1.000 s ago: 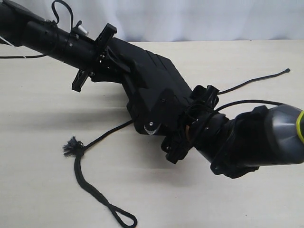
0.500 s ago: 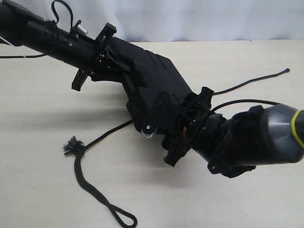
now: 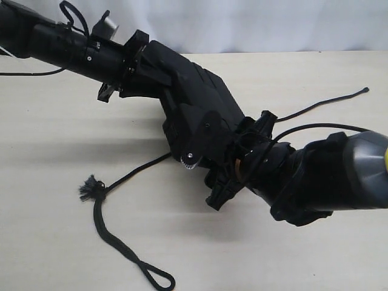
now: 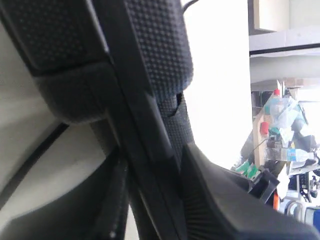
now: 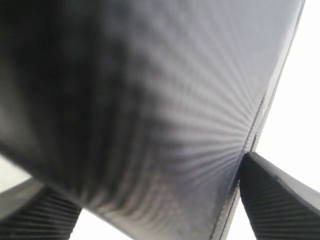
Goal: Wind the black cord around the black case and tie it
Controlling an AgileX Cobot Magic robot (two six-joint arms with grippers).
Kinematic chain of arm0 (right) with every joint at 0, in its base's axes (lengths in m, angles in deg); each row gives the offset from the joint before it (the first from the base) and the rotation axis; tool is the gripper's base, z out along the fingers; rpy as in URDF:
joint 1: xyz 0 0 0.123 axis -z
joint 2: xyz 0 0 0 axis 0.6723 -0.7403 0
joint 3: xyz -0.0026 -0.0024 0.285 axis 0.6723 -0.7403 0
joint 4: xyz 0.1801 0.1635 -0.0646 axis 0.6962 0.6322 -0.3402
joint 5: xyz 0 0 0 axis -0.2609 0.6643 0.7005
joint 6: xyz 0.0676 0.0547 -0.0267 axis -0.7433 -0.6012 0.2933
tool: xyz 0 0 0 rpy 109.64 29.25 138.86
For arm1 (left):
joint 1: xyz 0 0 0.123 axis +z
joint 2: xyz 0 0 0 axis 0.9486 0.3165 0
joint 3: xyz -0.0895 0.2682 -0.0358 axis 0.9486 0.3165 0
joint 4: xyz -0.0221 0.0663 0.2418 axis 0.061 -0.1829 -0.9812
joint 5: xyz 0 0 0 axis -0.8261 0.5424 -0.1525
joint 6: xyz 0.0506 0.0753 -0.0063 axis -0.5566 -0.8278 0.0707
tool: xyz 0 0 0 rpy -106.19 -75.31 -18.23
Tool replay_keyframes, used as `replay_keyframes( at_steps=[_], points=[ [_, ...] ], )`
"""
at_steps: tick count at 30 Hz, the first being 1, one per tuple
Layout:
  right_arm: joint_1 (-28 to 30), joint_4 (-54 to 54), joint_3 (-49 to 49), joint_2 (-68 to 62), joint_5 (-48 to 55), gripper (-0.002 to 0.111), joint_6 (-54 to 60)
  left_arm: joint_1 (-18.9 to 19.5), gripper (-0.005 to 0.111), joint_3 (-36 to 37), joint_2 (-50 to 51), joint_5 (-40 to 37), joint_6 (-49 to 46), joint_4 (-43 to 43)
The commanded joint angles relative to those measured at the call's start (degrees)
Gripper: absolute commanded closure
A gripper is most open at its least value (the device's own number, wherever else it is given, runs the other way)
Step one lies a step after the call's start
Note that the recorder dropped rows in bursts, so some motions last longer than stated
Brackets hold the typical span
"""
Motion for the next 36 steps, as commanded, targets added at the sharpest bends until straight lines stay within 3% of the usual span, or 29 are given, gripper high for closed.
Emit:
replay_keyframes(
  at_steps=[1, 4, 7, 10, 14, 19, 24, 27, 31, 35, 36],
  points=[
    [0.13, -1.26, 0.44, 1.38, 1.02, 0.104, -1.74, -0.42, 0.105, -0.39, -1.03, -3.67, -10.65, -2.17],
    [0.13, -1.26, 0.44, 1.38, 1.02, 0.104, -3.29, -0.42, 0.092, -0.39, -1.03, -4.13, -11.92, -2.17],
    [0.13, -1.26, 0.44, 1.38, 1.02, 0.104, -5.0, -0.42, 0.067, -0.39, -1.03, -5.81, -11.92, -2.06],
    [0.13, -1.26, 0.44, 1.38, 1.02, 0.104, -6.12, -0.29, 0.055, -0.39, -1.03, -7.17, -11.92, -1.85],
    [0.13, -1.26, -0.55, 3.0, 0.31, 0.104, -7.43, 1.47, 0.053, -0.48, -2.05, -7.07, -11.92, -1.77],
    [0.44, -1.26, -2.15, 7.6, -1.58, 0.104, -10.03, 6.6, 0.053, -0.51, -7.26, -7.43, -12.88, -4.02],
    [6.04, -1.26, -2.71, 11.53, -15.77, 0.104, -15.73, 8.3, 0.053, -0.51, -15.68, -5.72, -14.48, -20.69],
    [11.14, -1.26, -2.83, 12.73, -24.85, 0.104, -17.36, 6.34, 0.053, -0.38, -19.51, -5.72, -14.62, -30.43],
    [16.03, -1.26, -4.17, 12.83, -28.6, 0.104, -18.4, 1.52, 0.053, 0.32, -22.37, -5.38, -14.44, -37.84],
    [18.05, -1.26, -5.88, 13.23, -30.58, 0.104, -18.14, -14.16, 0.074, 8.59, -23.14, 2.11, -13.81, -58.45],
    [18.05, -1.26, -5.88, 13.32, -30.29, 0.104, -18.14, -16.91, 0.075, 10.11, -23.14, 2.25, -14.23, -60.54]
  ],
)
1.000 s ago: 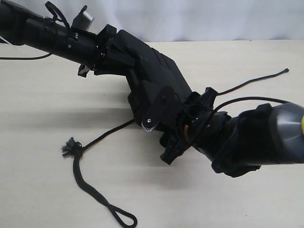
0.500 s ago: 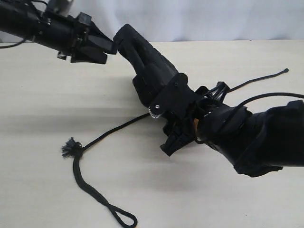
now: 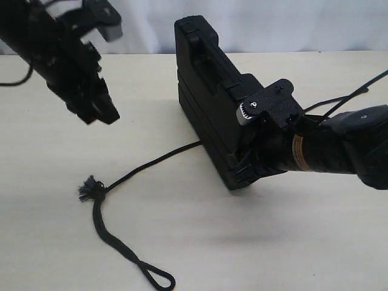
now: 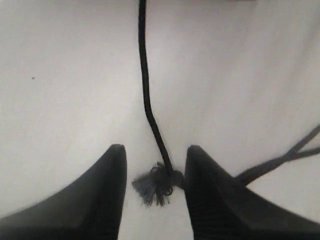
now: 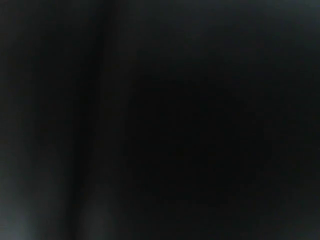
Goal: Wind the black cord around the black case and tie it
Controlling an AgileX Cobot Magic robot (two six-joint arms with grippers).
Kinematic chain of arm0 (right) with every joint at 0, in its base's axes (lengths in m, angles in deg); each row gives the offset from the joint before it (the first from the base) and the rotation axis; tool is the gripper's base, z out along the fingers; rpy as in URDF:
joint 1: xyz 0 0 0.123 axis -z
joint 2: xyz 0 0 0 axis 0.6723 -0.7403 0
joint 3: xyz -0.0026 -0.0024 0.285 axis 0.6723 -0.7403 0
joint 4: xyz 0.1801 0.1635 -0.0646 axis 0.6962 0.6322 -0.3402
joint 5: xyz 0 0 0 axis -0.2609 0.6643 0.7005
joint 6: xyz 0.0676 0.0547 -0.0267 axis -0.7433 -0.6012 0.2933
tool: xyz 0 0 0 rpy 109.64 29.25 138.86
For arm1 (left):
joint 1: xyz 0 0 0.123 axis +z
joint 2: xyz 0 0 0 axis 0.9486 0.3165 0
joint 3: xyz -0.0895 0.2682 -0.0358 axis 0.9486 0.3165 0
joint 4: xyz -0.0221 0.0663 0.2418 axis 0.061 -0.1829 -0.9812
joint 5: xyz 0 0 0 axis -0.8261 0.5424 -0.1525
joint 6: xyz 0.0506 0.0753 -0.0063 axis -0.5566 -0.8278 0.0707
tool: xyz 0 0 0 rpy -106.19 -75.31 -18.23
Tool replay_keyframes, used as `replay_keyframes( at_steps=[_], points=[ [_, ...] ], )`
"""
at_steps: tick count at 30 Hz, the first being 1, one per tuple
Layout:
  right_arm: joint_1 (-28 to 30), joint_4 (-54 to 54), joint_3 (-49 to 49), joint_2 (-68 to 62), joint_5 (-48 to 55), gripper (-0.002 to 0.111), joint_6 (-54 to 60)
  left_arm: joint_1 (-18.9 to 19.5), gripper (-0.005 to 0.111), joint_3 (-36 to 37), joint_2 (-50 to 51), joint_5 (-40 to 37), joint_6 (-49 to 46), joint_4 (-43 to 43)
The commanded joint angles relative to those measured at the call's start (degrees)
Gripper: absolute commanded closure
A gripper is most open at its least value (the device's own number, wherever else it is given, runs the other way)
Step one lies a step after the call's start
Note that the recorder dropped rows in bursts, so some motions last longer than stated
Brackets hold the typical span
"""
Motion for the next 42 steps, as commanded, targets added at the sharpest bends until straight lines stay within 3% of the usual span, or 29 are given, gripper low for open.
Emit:
replay_keyframes(
  at_steps=[1, 3, 4, 6, 7, 9, 11, 20, 22, 23, 24, 25, 28, 30, 34, 38, 42],
  points=[
    [0.45, -0.14, -0.4, 0.71, -0.22, 0.104, -0.29, -8.79, 0.075, 4.99, -0.29, 1.98, -0.43, -9.41],
    [0.45, -0.14, -0.4, 0.71, 0.09, 0.104, -0.29, -13.08, 0.075, 10.2, -0.29, 2.0, -8.39, -11.54],
    [0.45, -0.14, -0.4, 0.71, 0.35, 0.104, -0.29, -14.43, 0.075, 14.09, -0.29, 2.95, -17.62, -11.74],
    [0.45, -0.14, -0.4, 0.71, 0.35, 0.104, -0.29, -14.91, 0.075, 20.27, -0.29, 8.16, -31.11, -14.03],
    [0.45, -0.14, -0.4, 0.71, 0.35, 0.104, -0.29, -14.91, 0.075, 24.67, -0.29, 15.21, -37.12, -17.22],
    [0.45, -0.14, -0.4, 0.71, 0.36, 0.104, -0.17, -14.91, 0.075, 30.52, -0.29, 29.08, -37.94, -21.09],
    [0.45, -0.14, -0.4, 0.71, 0.6, 0.104, -0.19, -14.91, 0.075, 33.53, -0.18, 34.37, -40.75, -21.1],
    [0.45, -0.14, -0.4, 0.71, 0.68, 0.104, -0.04, -15.34, 0.075, 35.6, 4.8, 35.02, -42.28, -18.54],
    [0.45, -0.14, -0.4, 0.71, 0.68, 0.104, -0.04, -19.16, 0.075, 35.6, 7.9, 35.8, -42.28, -22.47],
    [0.45, -0.14, -0.4, 0.71, 0.68, 0.104, -0.04, -20.31, 0.08, 35.6, 9.29, 35.81, -42.28, -23.64],
    [0.45, -0.14, -0.4, 0.71, 0.68, 0.104, -0.04, -21.14, 0.098, 35.6, 10.91, 34.04, -42.28, -24.06],
    [0.45, -0.14, -0.4, 0.71, 0.68, 0.104, -0.04, -21.14, 0.107, 35.6, 11.17, 32.3, -42.28, -24.44],
    [0.45, -0.14, -0.4, 0.71, 0.68, 0.104, 0.24, -21.14, 0.107, 32.99, 10.48, 22.09, -33.79, -31.33],
    [0.45, -0.14, -0.4, 0.71, 0.68, 0.104, 0.24, -21.14, 0.107, 30.4, 5.73, 16.75, -30.84, -31.31],
    [0.45, -0.14, -0.4, 0.71, 0.68, 0.104, -0.17, -19.21, 0.107, 30.41, -8.31, 24.65, -10.99, -31.34],
    [0.45, -0.14, -0.4, 0.71, 0.68, 0.104, -0.41, -10.51, 0.107, 29.2, -11.26, 28.49, -0.32, -31.16],
    [0.45, -0.14, -0.4, 0.71, 0.42, 0.104, -0.42, -9.92, 0.107, 22.58, -11.26, 33.31, 5.09, -26.43]
  ],
)
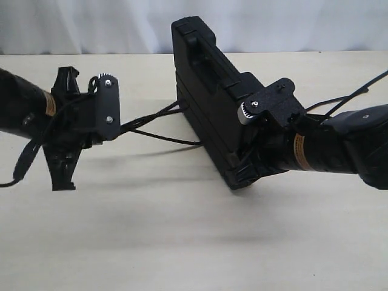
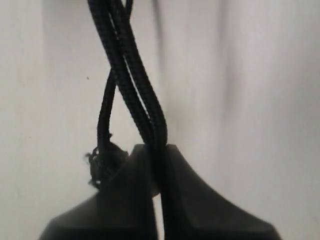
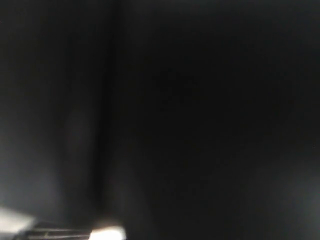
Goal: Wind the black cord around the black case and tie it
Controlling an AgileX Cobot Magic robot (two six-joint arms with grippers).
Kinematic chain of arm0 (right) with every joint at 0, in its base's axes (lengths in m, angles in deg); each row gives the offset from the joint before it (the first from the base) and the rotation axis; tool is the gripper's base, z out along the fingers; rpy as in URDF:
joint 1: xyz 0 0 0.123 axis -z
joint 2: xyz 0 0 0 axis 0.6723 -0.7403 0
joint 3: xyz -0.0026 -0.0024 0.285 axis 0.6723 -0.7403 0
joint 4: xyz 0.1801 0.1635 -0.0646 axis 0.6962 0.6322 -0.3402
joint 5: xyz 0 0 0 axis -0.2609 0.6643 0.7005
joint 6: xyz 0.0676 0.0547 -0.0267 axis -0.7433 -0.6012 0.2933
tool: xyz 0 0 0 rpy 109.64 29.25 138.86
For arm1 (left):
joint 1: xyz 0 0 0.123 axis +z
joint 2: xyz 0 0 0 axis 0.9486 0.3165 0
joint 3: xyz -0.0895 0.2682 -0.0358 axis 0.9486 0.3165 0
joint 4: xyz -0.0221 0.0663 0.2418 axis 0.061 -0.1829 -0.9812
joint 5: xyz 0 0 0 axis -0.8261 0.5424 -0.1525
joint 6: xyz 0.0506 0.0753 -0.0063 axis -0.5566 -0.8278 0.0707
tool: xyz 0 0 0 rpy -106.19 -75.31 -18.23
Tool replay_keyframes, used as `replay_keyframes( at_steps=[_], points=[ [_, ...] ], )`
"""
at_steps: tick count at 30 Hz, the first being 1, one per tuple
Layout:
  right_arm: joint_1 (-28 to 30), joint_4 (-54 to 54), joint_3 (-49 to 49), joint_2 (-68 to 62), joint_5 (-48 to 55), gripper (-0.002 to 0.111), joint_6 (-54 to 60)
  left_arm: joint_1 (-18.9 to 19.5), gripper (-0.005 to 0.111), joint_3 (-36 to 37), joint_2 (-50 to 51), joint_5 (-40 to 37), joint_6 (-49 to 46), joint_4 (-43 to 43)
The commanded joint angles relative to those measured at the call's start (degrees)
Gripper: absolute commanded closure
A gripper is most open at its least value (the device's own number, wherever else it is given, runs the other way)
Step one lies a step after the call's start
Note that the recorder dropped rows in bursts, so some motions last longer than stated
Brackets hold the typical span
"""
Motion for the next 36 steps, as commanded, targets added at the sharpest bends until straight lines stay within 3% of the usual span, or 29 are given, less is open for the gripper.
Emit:
replay_keyframes(
  at_steps=[1, 4, 7, 9, 11, 19, 24, 25, 28, 30, 32, 36],
  points=[
    [0.31, 0.07, -0.38, 0.38, 0.09, 0.104, -0.43, 0.25, 0.107, -7.57, -0.33, -0.73, 6.37, 2.7],
    [0.31, 0.07, -0.38, 0.38, -0.17, 0.104, -0.43, -0.85, 0.107, -15.3, 1.39, -11.62, 15.15, -0.55],
    [0.31, 0.07, -0.38, 0.38, -0.17, 0.104, -0.43, -8.9, 0.107, -17.92, 6.45, -20.11, 29.86, -18.0],
    [0.31, 0.07, -0.38, 0.38, -0.17, 0.104, -0.43, -12.09, 0.107, -20.76, 7.81, -22.7, 32.02, -19.26],
    [0.31, 0.07, -0.38, 0.38, -0.17, 0.104, -0.43, -12.09, 0.107, -22.13, 7.94, -23.24, 32.17, -18.56],
    [0.31, 0.07, -0.38, 0.38, -0.36, 0.104, 1.45, -12.09, 0.107, -25.52, 12.9, -19.14, 32.17, -16.17],
    [0.31, 0.07, -0.38, 0.38, -0.36, 0.104, 4.33, -12.09, 0.107, -25.52, 12.9, -12.45, 32.17, -9.14],
    [-1.81, 0.07, -0.51, 0.38, 3.46, 0.104, 4.46, -12.09, 0.107, -25.52, 12.9, -10.6, 32.17, -7.47],
    [-14.56, 0.07, -2.97, 0.38, 29.13, 0.104, 5.5, -12.09, 0.107, -25.52, 12.9, -9.06, 32.17, -6.32],
    [-19.89, 0.07, -3.72, 0.03, 36.85, 0.104, 5.74, -12.09, 0.107, -25.41, 12.9, -9.16, 32.41, -6.16],
    [-21.44, 0.07, -3.72, -2.53, 41.93, 0.104, 5.74, -12.09, 0.107, -25.41, 12.9, -8.8, 33.6, -6.28],
    [-21.53, 0.07, -3.72, -6.67, 41.42, 0.101, 6.44, -11.97, 0.107, -25.31, 12.9, -4.98, 35.03, -6.16]
  ],
)
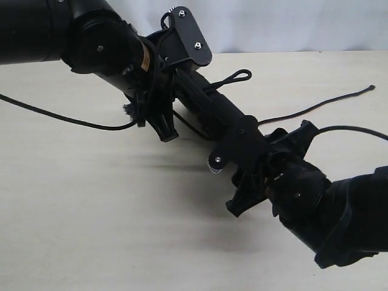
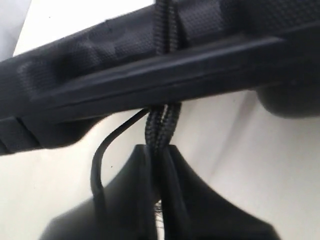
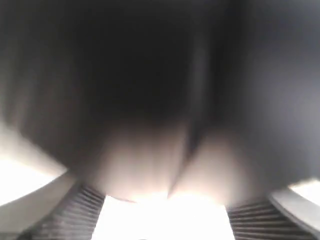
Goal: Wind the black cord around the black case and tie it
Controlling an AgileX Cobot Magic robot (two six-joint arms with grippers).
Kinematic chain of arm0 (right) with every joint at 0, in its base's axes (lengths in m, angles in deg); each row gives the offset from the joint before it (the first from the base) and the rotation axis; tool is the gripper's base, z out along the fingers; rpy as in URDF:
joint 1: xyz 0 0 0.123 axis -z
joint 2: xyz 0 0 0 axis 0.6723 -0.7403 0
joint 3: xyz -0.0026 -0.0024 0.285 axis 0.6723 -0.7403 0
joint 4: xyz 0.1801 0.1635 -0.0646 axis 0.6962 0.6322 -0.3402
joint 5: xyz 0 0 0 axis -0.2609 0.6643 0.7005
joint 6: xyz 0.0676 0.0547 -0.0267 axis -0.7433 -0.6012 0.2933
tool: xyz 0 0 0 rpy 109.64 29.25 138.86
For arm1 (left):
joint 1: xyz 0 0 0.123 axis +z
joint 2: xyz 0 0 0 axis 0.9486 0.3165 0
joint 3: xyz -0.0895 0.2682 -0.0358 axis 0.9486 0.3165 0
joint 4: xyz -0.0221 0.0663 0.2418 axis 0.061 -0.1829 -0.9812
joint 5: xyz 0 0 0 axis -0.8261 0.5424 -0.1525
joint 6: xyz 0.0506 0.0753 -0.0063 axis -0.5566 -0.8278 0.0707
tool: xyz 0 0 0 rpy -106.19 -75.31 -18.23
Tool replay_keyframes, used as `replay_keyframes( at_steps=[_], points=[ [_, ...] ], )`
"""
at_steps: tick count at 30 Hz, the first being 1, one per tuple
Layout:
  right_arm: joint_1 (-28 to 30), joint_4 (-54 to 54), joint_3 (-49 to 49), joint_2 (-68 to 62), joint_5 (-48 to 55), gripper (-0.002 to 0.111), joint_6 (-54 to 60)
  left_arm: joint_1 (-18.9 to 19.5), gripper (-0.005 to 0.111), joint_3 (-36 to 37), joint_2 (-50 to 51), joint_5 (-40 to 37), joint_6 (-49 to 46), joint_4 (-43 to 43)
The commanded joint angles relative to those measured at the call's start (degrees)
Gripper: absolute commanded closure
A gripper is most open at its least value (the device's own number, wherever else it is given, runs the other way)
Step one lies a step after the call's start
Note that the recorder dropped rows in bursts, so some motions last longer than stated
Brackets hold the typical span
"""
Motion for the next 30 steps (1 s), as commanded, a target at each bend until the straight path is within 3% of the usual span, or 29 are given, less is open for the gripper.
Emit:
replay_keyframes(
  at_steps=[1, 2, 5, 8, 11, 19, 30],
  points=[
    [-0.11, -0.52, 0.19, -0.42, 1.86, 0.097, 0.24, 0.0, 0.107, -0.35, -0.12, 3.59, 2.09, 0.58],
    [-0.11, -0.52, 0.19, -0.18, 1.99, 0.092, 0.24, 0.0, 0.107, -0.35, 0.0, 3.73, 2.09, 0.58],
    [-0.21, -0.39, 0.19, -0.07, 2.24, 0.058, -2.48, 0.0, 0.107, -0.35, 2.86, 2.66, 2.21, 0.23],
    [-0.21, 4.58, 0.44, 1.26, 1.7, 0.041, -2.84, 0.0, 0.107, -0.35, 4.44, 4.36, 2.45, 0.06],
    [-0.21, 9.19, 0.44, 5.31, -5.95, 0.03, 1.65, 0.0, 0.107, -0.35, 4.44, 6.03, 3.36, -0.19],
    [-0.21, 42.8, 0.44, 19.61, -13.08, 0.03, 33.02, 3.28, 0.107, -0.35, 4.44, 6.56, 3.98, 0.22],
    [0.7, 45.48, 3.77, 30.53, -16.55, 0.03, 32.33, 3.28, 0.107, -0.35, 4.44, 7.06, 3.85, 0.22]
  ],
)
